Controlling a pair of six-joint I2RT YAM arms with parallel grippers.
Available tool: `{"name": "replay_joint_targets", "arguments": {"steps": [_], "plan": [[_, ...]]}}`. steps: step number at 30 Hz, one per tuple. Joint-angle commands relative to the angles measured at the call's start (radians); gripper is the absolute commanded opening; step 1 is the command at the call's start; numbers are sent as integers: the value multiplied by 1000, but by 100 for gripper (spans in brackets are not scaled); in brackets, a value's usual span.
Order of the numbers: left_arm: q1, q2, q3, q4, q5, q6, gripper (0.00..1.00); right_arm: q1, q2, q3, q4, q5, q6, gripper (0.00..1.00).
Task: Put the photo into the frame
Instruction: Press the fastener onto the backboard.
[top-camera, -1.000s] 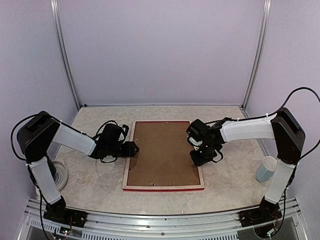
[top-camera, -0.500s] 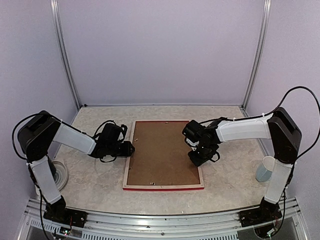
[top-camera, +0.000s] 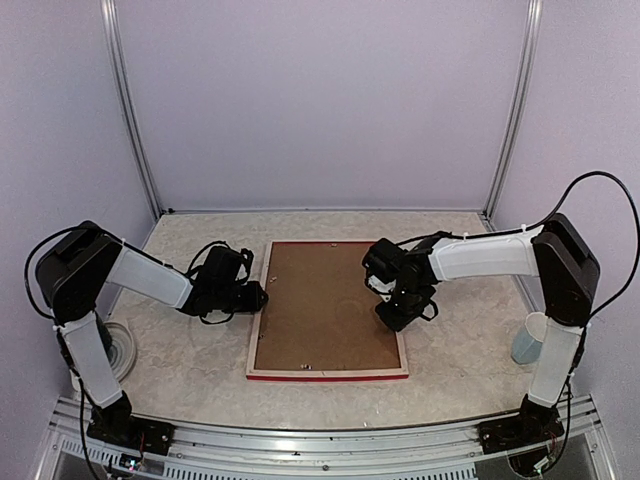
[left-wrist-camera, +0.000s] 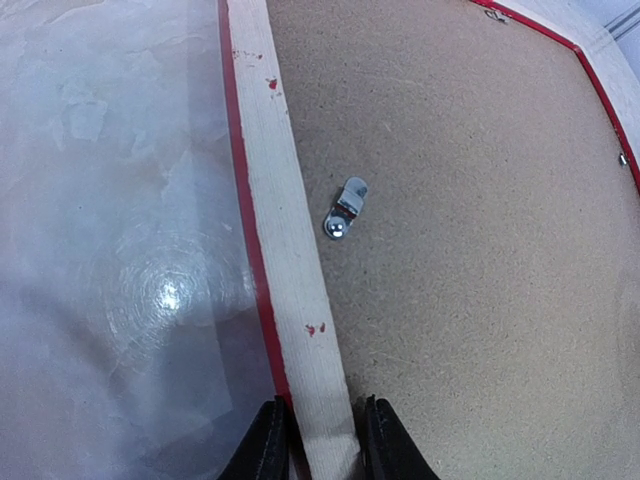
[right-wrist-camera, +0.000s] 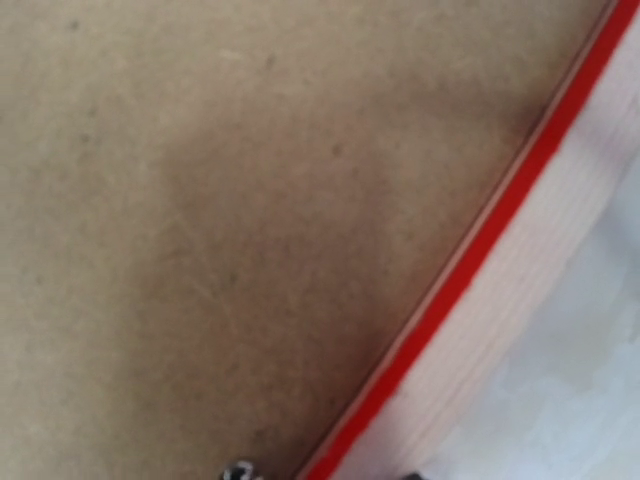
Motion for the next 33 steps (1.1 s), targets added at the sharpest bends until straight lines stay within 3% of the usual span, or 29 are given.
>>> {"name": "replay_joint_targets", "arguments": {"steps": [1,14,21,27,33], "plan": [[-16,42,7,-51,86,26,23,8,39,-17,35,-81,-68,26],[-16,46,9,-49,91,26,23,9,60,-21,28,-23,24,18],[-16,36,4,-48,80,22,24,6,-22,-4,24,-20,109,36],[-13,3,-19,-30,53,15,28,-11,-159,29,21,8,165,41],[-4,-47,-55,4,34,6,34,-72,-222,-59,107,24,198,47]]}}
